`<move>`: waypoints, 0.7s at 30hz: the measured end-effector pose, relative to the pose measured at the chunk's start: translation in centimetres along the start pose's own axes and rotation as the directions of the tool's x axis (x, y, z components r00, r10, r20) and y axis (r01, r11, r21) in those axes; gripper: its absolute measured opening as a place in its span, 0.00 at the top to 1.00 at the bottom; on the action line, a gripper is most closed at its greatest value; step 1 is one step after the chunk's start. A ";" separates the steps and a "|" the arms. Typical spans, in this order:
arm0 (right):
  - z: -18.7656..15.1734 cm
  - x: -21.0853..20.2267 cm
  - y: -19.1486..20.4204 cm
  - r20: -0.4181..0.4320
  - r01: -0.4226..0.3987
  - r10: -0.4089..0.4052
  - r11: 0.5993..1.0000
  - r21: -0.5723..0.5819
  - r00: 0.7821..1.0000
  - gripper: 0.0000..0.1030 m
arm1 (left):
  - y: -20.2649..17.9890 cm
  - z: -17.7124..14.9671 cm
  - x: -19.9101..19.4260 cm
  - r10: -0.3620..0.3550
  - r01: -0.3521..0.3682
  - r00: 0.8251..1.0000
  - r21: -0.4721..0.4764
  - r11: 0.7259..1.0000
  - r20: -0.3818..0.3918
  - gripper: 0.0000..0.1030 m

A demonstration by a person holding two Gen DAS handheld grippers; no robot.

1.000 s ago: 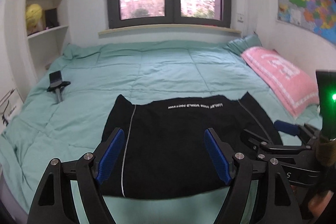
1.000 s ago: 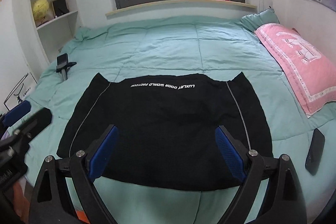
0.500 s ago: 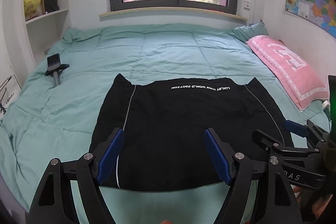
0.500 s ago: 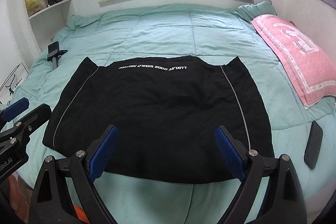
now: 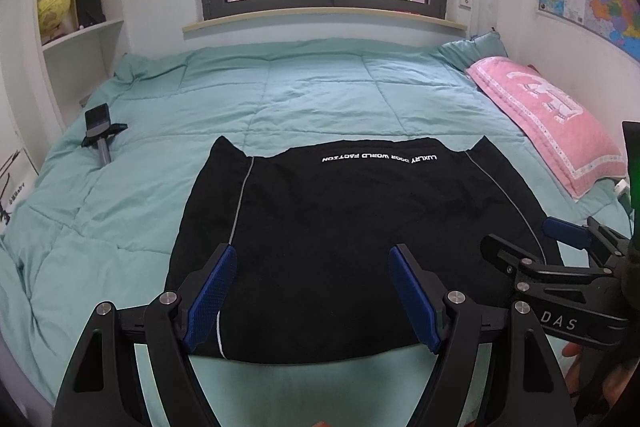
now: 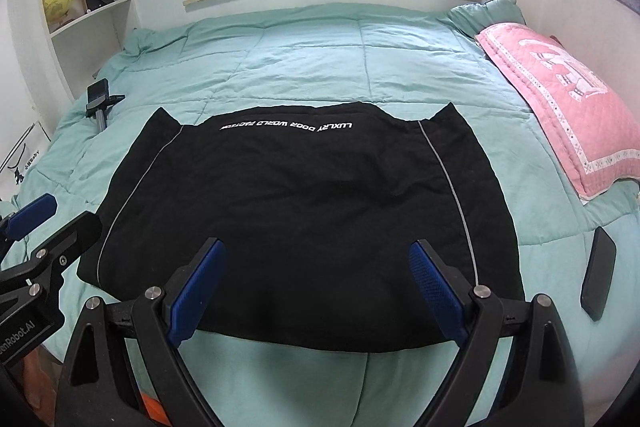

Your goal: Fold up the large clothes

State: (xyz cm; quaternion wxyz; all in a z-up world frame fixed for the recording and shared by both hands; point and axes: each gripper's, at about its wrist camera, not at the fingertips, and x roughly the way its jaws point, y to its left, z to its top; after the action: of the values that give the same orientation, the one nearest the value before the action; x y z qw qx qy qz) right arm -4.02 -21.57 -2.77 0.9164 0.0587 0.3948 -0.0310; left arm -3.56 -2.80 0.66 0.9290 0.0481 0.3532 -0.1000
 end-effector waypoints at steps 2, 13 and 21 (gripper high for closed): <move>-0.1 0.0 -0.3 0.002 -0.002 0.002 1.000 0.008 1.000 0.09 | 0.1 0.0 0.1 0.003 -0.003 1.000 -0.001 1.000 -0.003 0.23; -0.4 0.7 -1.4 -0.019 0.003 -0.002 0.999 0.053 1.000 0.09 | -0.6 -0.3 1.0 -0.014 0.015 0.999 0.024 1.000 -0.033 0.23; -0.5 1.1 -1.5 -0.033 0.003 -0.001 0.998 0.056 0.999 0.09 | -0.2 -0.4 0.9 -0.012 0.013 1.000 0.017 1.000 -0.028 0.23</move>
State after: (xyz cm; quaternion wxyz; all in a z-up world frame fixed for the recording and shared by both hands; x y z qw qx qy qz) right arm -3.75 -23.05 -4.01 0.9076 0.0846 0.4091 -0.0419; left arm -3.18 -3.08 -0.24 0.9229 0.0553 0.3653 -0.1082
